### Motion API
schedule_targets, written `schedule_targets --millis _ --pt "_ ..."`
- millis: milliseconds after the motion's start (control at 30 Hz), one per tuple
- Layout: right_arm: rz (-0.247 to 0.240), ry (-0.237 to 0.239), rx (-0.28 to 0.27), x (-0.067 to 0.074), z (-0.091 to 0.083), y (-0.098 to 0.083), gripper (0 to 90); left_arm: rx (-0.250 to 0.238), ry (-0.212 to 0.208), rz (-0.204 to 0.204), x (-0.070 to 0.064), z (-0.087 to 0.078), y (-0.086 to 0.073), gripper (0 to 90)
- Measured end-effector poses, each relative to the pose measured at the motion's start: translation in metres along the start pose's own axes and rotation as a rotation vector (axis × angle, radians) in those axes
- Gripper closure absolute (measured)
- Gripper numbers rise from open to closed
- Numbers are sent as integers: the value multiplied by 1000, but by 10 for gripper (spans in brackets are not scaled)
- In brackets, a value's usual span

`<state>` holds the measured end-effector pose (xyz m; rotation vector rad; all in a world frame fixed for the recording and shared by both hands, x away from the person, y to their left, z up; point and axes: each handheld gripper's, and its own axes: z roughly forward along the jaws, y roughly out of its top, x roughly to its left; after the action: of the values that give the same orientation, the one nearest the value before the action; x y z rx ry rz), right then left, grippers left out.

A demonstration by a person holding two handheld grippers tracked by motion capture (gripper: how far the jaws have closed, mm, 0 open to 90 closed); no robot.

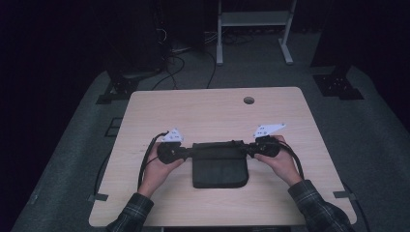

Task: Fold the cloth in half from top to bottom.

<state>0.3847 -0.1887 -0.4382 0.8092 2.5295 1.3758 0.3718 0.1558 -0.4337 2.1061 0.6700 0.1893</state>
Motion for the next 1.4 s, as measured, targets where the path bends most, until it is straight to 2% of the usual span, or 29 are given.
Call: schedule_targets --millis 367,567,867,1067,1233,1400 --pt "-27 32 32 21 -4 -14 823 25 -28 1 -14 -5 -13 844" --pt "-38 42 58 27 -5 -22 820 53 -58 -3 -20 -4 -18 842" --pt "-53 68 82 38 -8 -32 813 105 -81 6 -30 -2 -28 840" --pt "-59 83 111 44 -7 -42 771 137 -91 13 -36 0 -35 815" --pt "-56 94 97 50 -21 -44 664 101 -114 -7 -41 -16 -39 700" --pt "-44 106 49 54 -49 -50 660 62 -124 -14 -45 -35 -43 705"
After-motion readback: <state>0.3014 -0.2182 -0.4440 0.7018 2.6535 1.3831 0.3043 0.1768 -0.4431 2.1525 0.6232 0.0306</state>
